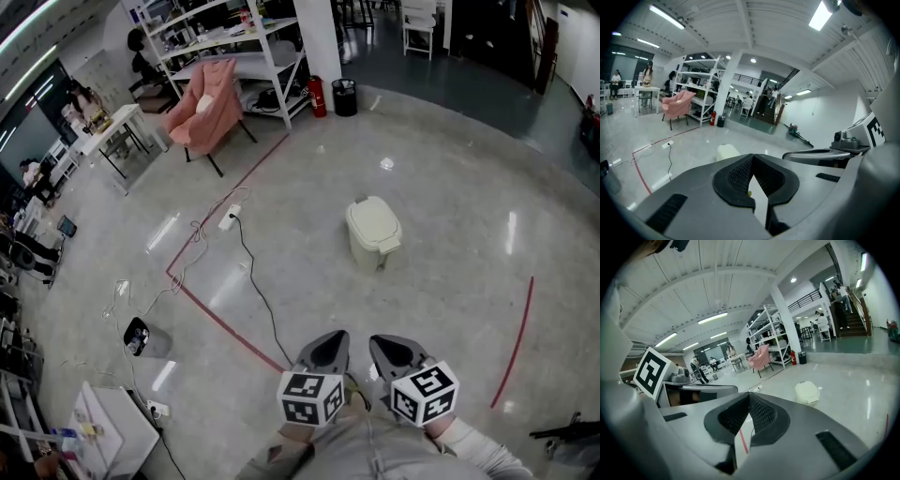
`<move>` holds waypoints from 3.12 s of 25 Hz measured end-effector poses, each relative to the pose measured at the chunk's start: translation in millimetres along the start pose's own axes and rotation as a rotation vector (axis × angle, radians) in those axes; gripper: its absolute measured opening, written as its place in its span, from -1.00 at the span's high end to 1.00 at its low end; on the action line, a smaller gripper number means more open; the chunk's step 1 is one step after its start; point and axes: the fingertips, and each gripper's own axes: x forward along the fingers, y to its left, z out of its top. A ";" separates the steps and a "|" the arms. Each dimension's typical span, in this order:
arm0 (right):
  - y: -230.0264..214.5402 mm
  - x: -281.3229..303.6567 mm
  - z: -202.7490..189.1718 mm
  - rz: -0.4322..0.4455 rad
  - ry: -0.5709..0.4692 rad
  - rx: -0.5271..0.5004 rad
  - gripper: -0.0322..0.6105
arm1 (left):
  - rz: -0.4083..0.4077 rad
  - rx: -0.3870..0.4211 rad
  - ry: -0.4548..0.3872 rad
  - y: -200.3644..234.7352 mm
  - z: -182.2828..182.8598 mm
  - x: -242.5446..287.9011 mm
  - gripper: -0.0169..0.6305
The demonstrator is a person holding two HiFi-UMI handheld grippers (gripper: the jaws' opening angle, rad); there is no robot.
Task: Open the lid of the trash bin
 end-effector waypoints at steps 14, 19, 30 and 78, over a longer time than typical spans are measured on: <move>10.9 85.1 39.3 0.069 0.008 -0.052 0.90 | 0.048 0.001 -0.018 72.5 35.5 18.3 0.94; 17.4 103.7 39.1 0.097 0.038 -0.058 0.90 | 0.070 -0.026 -0.014 91.4 35.9 17.7 0.94; 1.6 183.2 68.4 0.143 0.073 -0.071 0.90 | 0.150 -0.061 -0.016 165.2 66.7 46.1 0.94; -278.3 393.7 187.7 -0.391 -0.029 0.303 0.90 | -0.332 0.278 0.304 279.8 237.5 437.8 0.93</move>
